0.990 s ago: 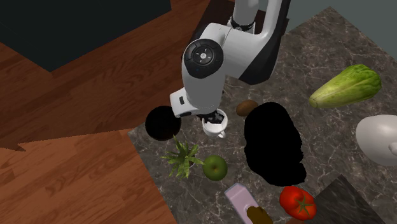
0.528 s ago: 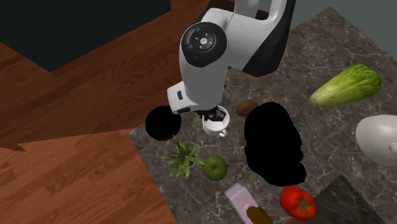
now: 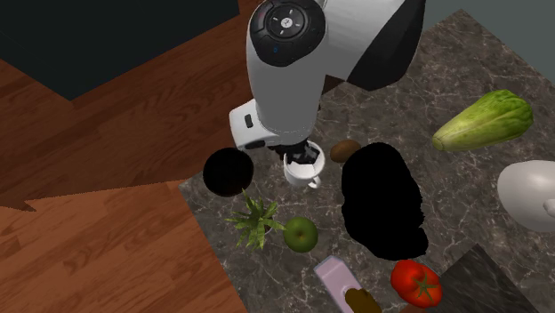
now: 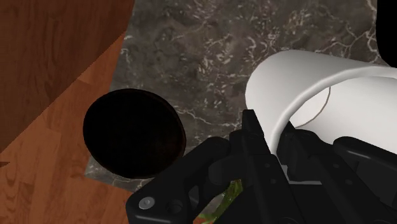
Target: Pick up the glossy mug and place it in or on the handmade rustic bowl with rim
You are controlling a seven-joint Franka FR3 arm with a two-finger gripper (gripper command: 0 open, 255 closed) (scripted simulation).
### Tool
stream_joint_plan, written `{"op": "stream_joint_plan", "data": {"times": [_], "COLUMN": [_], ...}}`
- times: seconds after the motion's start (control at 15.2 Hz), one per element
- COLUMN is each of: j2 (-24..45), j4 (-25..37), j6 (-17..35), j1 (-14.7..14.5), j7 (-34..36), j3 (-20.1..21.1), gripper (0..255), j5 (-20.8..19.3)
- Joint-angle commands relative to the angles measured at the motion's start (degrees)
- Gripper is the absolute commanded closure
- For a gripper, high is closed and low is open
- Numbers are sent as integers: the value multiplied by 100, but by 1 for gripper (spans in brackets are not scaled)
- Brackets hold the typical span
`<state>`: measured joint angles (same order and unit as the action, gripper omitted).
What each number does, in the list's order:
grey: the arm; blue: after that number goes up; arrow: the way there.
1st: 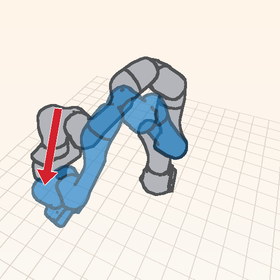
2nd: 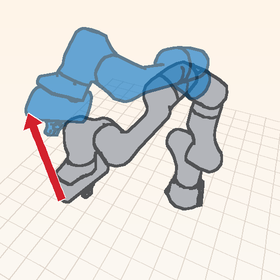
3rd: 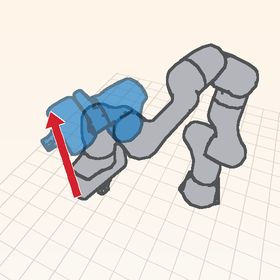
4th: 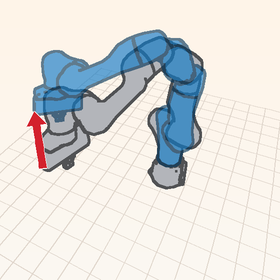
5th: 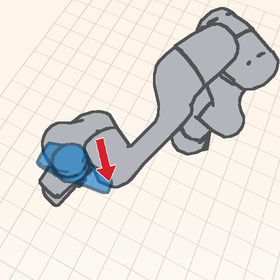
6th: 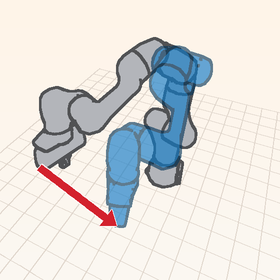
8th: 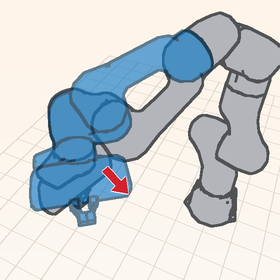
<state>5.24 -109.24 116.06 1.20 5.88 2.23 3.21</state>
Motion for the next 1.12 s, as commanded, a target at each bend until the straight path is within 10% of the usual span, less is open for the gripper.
{"op": "stream_joint_plan", "data": {"times": [0.0,1.06], "j2": [-37,1475], "j4": [114,2729], "j6": [-151,-1339], "j1": [-2,880], "j7": [12,-1383], "j3": [2,-564], "gripper": [255,255], "j5": [-3,146]}}
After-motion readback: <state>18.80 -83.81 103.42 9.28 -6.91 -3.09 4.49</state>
